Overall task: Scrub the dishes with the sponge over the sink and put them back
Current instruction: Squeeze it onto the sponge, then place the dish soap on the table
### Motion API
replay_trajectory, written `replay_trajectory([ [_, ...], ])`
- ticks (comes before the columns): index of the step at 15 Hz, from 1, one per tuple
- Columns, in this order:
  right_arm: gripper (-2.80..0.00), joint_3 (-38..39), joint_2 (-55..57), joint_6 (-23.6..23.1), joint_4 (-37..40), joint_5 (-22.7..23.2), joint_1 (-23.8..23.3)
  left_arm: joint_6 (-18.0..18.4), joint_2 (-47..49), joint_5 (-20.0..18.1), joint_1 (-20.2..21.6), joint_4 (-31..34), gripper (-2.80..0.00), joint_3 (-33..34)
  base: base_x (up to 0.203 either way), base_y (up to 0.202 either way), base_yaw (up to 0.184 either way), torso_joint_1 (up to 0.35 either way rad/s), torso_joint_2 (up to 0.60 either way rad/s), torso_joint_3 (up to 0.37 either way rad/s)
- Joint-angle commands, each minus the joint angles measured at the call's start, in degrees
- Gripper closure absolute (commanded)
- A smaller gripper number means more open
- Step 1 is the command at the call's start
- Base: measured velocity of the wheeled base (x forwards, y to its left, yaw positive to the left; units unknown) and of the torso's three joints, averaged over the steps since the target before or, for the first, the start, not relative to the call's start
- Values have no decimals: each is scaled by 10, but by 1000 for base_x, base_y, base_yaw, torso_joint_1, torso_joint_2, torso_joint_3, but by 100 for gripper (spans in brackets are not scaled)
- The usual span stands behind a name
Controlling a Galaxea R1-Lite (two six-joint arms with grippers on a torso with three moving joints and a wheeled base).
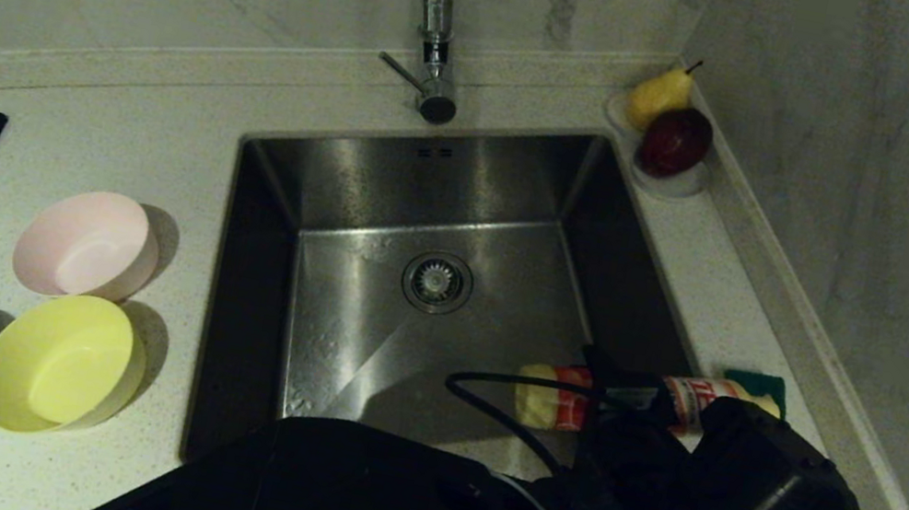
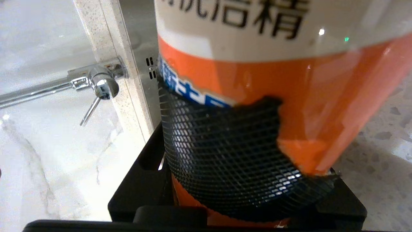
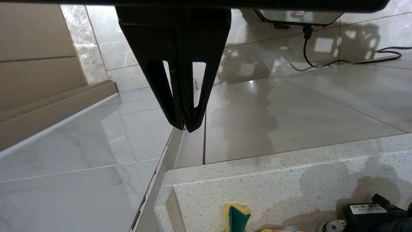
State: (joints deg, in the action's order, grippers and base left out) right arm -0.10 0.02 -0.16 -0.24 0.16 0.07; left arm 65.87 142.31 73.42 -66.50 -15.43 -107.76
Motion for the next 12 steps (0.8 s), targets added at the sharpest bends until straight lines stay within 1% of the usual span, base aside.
replay_trajectory([
  [1,0,0,0,0,0,0,0,0,0,9,0,-8,0,-1,0,0,0,0,0,0],
  [2,0,0,0,0,0,0,0,-4,-2,9,0,-16,0,0,0,0,0,0,0,0],
  [5,0,0,0,0,0,0,0,-7,-11,9,0,-67,0,0,0,0,0,0,0,0],
  [8,0,0,0,0,0,0,0,-20,-24,-3,-1,-111,0,0,0,0,0,0,0,0],
  [9,0,0,0,0,0,0,0,-32,-25,-10,-1,-136,0,0,0,0,0,0,0,0],
  [10,0,0,0,0,0,0,0,-50,-29,-13,-3,-160,0,0,0,0,0,0,0,0],
  [12,0,0,0,0,0,0,0,-95,-42,-16,-6,-186,0,0,0,0,0,0,0,0],
])
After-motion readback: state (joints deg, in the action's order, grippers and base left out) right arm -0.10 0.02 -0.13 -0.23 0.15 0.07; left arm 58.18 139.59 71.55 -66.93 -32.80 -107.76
